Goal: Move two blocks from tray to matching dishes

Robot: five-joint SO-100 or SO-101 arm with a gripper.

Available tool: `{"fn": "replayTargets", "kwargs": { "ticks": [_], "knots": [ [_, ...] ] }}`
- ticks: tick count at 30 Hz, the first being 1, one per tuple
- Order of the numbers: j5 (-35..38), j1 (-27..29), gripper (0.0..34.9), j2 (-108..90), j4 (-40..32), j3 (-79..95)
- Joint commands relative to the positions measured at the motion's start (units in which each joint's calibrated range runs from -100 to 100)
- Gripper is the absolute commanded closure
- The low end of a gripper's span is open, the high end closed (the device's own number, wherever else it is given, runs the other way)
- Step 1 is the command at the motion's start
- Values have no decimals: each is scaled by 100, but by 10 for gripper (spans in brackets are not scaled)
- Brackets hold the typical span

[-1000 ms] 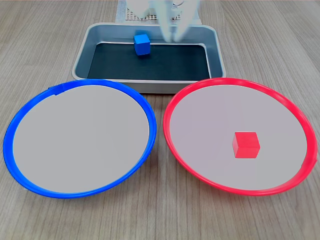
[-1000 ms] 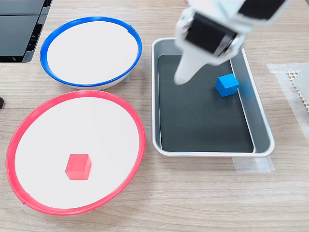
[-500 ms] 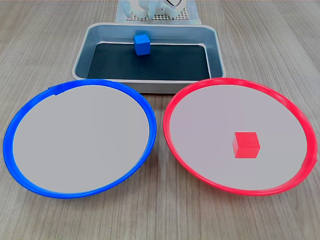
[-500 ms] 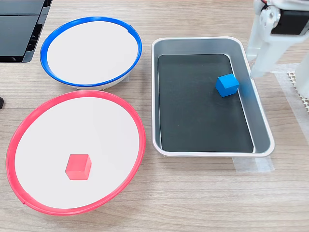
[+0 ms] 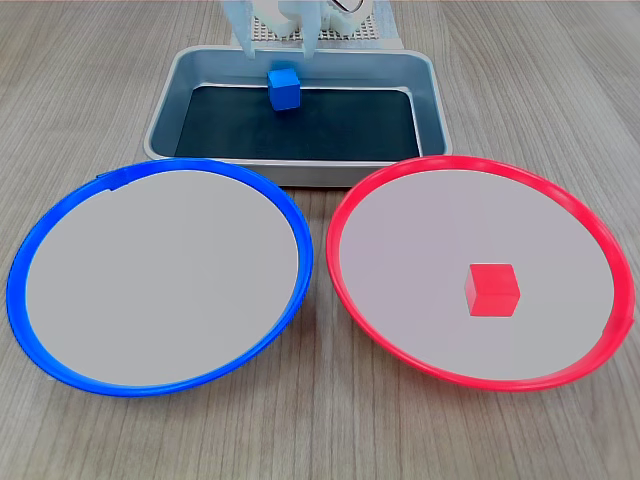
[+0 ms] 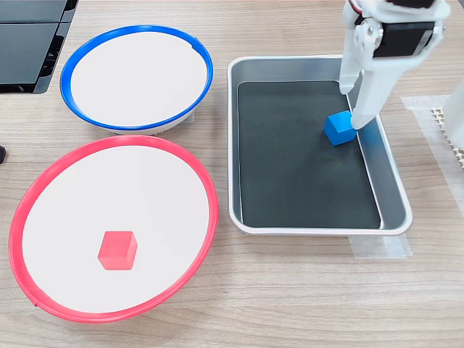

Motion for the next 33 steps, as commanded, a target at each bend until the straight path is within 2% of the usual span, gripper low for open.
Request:
{"fn": "replayTargets", "kwargs": {
  "ticks": [1,5,20,22,23,24,25,26,28,30,33],
  "knots": [
    [98,30,184,88,-496,-5],
    [166,30,196,165,-743,286],
    [122,-158,207,617,-694,305],
    [142,-196,238,651,-776,314],
    [142,-215,267,651,-834,341],
    [142,-234,319,651,-917,359],
    [117,-243,346,651,-1008,377],
    [112,-243,346,668,-1057,350],
    [5,-281,347,779,-743,-87],
    [-337,-412,347,1069,-50,-1034],
    [-1592,-864,347,1862,1015,-2991]
  ]
}}
